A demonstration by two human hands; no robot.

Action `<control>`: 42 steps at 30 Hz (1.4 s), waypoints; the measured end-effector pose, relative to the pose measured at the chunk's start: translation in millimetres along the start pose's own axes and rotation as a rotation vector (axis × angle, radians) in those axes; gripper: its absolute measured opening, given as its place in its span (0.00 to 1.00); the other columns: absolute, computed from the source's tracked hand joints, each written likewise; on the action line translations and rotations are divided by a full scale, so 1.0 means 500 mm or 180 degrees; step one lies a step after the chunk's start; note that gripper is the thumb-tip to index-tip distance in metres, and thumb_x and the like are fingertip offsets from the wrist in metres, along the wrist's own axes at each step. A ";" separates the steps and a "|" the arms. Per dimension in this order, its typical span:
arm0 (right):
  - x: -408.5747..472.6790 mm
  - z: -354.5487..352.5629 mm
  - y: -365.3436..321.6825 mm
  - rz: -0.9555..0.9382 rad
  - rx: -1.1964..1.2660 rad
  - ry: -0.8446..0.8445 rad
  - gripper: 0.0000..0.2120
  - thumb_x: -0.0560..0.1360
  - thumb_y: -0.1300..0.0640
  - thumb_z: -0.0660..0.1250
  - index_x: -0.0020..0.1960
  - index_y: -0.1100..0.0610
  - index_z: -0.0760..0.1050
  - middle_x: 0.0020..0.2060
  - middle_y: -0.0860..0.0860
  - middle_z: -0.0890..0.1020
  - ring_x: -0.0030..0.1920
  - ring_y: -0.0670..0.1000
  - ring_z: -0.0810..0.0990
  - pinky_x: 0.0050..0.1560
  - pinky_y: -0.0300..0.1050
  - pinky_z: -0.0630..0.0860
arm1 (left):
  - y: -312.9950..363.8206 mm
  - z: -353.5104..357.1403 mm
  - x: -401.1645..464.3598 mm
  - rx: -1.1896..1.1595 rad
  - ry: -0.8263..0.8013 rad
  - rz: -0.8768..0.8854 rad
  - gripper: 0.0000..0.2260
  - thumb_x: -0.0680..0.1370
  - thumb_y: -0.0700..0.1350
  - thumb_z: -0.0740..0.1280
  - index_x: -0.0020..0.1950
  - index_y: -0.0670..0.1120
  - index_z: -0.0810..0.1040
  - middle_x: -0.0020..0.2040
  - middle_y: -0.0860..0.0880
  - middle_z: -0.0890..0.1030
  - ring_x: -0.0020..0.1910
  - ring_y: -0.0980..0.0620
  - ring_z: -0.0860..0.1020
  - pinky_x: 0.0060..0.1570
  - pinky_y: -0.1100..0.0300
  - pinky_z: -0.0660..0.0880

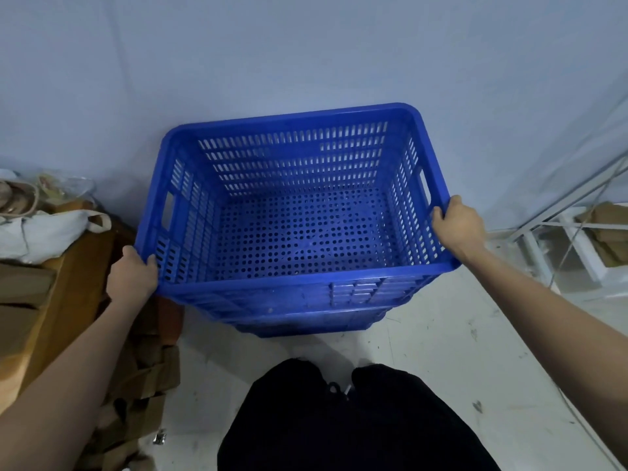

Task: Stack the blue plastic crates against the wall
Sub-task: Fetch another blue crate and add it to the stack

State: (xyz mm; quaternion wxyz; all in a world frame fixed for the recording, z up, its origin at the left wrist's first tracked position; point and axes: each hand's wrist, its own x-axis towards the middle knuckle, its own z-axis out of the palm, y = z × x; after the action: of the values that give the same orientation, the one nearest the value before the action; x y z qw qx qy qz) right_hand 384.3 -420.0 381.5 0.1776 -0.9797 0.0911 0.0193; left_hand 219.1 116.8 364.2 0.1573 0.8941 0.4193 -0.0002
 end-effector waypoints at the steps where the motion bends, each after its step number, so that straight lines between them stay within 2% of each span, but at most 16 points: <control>1: -0.004 -0.001 -0.001 0.0019 0.0014 -0.0022 0.16 0.78 0.52 0.57 0.53 0.65 0.67 0.47 0.67 0.80 0.45 0.68 0.79 0.40 0.53 0.71 | 0.004 -0.003 -0.003 0.0032 -0.0052 -0.0058 0.13 0.78 0.52 0.60 0.50 0.43 0.66 0.45 0.39 0.78 0.41 0.37 0.79 0.42 0.40 0.80; 4: -0.022 0.001 -0.011 0.0023 -0.0281 -0.0015 0.20 0.77 0.52 0.58 0.59 0.67 0.66 0.56 0.67 0.75 0.53 0.68 0.77 0.49 0.57 0.73 | 0.022 -0.009 -0.020 0.0661 0.0252 -0.0098 0.20 0.76 0.49 0.62 0.60 0.34 0.67 0.58 0.32 0.73 0.56 0.31 0.74 0.54 0.38 0.74; 6: -0.041 0.003 -0.036 -0.0344 -0.0683 0.0331 0.27 0.75 0.50 0.61 0.66 0.67 0.64 0.63 0.67 0.70 0.60 0.68 0.72 0.58 0.60 0.71 | 0.056 -0.014 -0.042 0.1083 0.0760 0.0541 0.20 0.74 0.45 0.65 0.58 0.31 0.70 0.56 0.28 0.73 0.55 0.30 0.74 0.53 0.38 0.71; 8: -0.073 0.012 -0.096 -0.1167 -0.0745 0.0539 0.27 0.76 0.47 0.60 0.69 0.63 0.64 0.65 0.64 0.70 0.63 0.65 0.71 0.61 0.59 0.68 | 0.122 -0.005 -0.080 0.0840 0.0752 0.1419 0.15 0.75 0.46 0.64 0.51 0.33 0.72 0.50 0.31 0.76 0.48 0.33 0.76 0.46 0.42 0.72; 10: -0.127 0.040 -0.182 -0.1963 -0.0610 0.0025 0.24 0.78 0.43 0.53 0.64 0.59 0.70 0.59 0.59 0.75 0.58 0.62 0.74 0.59 0.57 0.68 | 0.208 0.018 -0.134 0.0363 -0.0255 0.1941 0.16 0.80 0.53 0.58 0.43 0.41 0.72 0.46 0.35 0.78 0.39 0.39 0.75 0.39 0.48 0.70; 12: -0.187 0.079 -0.256 -0.2298 -0.0622 -0.0608 0.25 0.80 0.40 0.47 0.54 0.56 0.76 0.49 0.56 0.78 0.49 0.58 0.78 0.52 0.54 0.71 | 0.267 0.054 -0.190 0.0496 -0.1555 0.1970 0.23 0.80 0.61 0.48 0.41 0.46 0.73 0.47 0.40 0.80 0.39 0.44 0.74 0.43 0.49 0.71; 13: -0.210 0.096 -0.280 -0.2376 -0.0678 -0.0765 0.27 0.80 0.39 0.45 0.47 0.55 0.77 0.43 0.54 0.79 0.43 0.57 0.78 0.45 0.51 0.72 | 0.278 0.071 -0.213 0.0714 -0.1843 0.1952 0.26 0.80 0.62 0.45 0.41 0.46 0.74 0.44 0.43 0.79 0.38 0.45 0.74 0.44 0.50 0.71; 16: -0.229 0.124 -0.295 -0.2539 -0.0809 -0.0845 0.29 0.81 0.40 0.44 0.29 0.53 0.66 0.24 0.51 0.69 0.24 0.52 0.66 0.27 0.45 0.66 | 0.264 0.094 -0.233 0.1113 -0.1616 0.2014 0.27 0.80 0.61 0.43 0.32 0.45 0.65 0.28 0.48 0.69 0.28 0.48 0.66 0.33 0.56 0.66; 19: -0.216 0.114 -0.298 -0.2729 -0.0975 -0.0618 0.27 0.81 0.41 0.45 0.29 0.53 0.64 0.23 0.50 0.68 0.23 0.52 0.62 0.26 0.44 0.62 | 0.268 0.093 -0.211 0.1134 -0.1660 0.2001 0.24 0.81 0.58 0.45 0.32 0.45 0.63 0.28 0.48 0.67 0.28 0.49 0.65 0.32 0.56 0.64; 28: -0.215 0.121 -0.296 -0.2503 -0.0738 -0.1075 0.27 0.81 0.42 0.46 0.27 0.53 0.61 0.22 0.50 0.64 0.23 0.52 0.61 0.26 0.45 0.64 | 0.271 0.108 -0.201 0.1295 -0.1776 0.2250 0.20 0.80 0.56 0.45 0.34 0.47 0.61 0.31 0.48 0.67 0.31 0.49 0.66 0.36 0.55 0.65; 31: -0.207 0.117 -0.290 -0.2572 -0.0590 -0.1247 0.26 0.81 0.42 0.47 0.29 0.54 0.63 0.23 0.50 0.67 0.25 0.53 0.64 0.28 0.44 0.66 | 0.260 0.099 -0.185 0.1268 -0.2048 0.2200 0.18 0.78 0.61 0.43 0.36 0.53 0.62 0.36 0.53 0.68 0.41 0.49 0.69 0.45 0.55 0.66; 33: -0.191 0.105 -0.256 -0.2700 -0.0621 -0.1218 0.26 0.80 0.41 0.46 0.31 0.55 0.66 0.25 0.51 0.71 0.27 0.53 0.69 0.30 0.43 0.65 | 0.228 0.076 -0.161 0.1122 -0.1969 0.2259 0.25 0.77 0.65 0.42 0.41 0.52 0.71 0.41 0.51 0.74 0.45 0.48 0.73 0.48 0.54 0.69; 35: -0.170 0.076 -0.189 -0.2849 -0.0735 -0.1215 0.29 0.78 0.35 0.45 0.32 0.55 0.69 0.28 0.52 0.75 0.29 0.53 0.73 0.31 0.44 0.67 | 0.167 0.035 -0.132 0.1134 -0.1781 0.2270 0.34 0.76 0.68 0.42 0.52 0.48 0.80 0.47 0.45 0.82 0.47 0.45 0.78 0.48 0.53 0.72; 38: -0.134 0.022 -0.058 -0.2861 -0.1186 -0.1235 0.33 0.70 0.25 0.48 0.36 0.54 0.71 0.30 0.50 0.77 0.31 0.52 0.75 0.29 0.44 0.66 | 0.065 -0.033 -0.102 0.1255 -0.1689 0.2421 0.32 0.69 0.76 0.49 0.47 0.51 0.75 0.44 0.48 0.82 0.42 0.51 0.80 0.43 0.53 0.76; 40: -0.114 -0.007 -0.001 -0.2806 -0.1685 -0.1190 0.26 0.71 0.30 0.57 0.45 0.53 0.73 0.34 0.51 0.81 0.36 0.54 0.79 0.31 0.46 0.68 | 0.033 -0.051 -0.091 0.1587 -0.1530 0.2637 0.24 0.70 0.69 0.60 0.52 0.51 0.76 0.44 0.51 0.82 0.42 0.53 0.80 0.44 0.53 0.78; 42: -0.100 -0.017 0.005 -0.2798 -0.2004 -0.1139 0.16 0.74 0.42 0.61 0.51 0.53 0.75 0.40 0.52 0.83 0.43 0.56 0.81 0.38 0.47 0.74 | 0.032 -0.056 -0.086 0.2022 -0.1270 0.2787 0.18 0.74 0.57 0.65 0.61 0.51 0.75 0.49 0.50 0.82 0.48 0.51 0.80 0.50 0.56 0.77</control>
State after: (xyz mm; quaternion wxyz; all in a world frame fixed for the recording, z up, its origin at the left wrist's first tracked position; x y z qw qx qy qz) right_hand 334.5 -416.8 392.2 -0.1190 -0.9127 -0.3668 0.1354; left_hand 199.5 83.2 401.0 -0.0575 0.9704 -0.0483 -0.2296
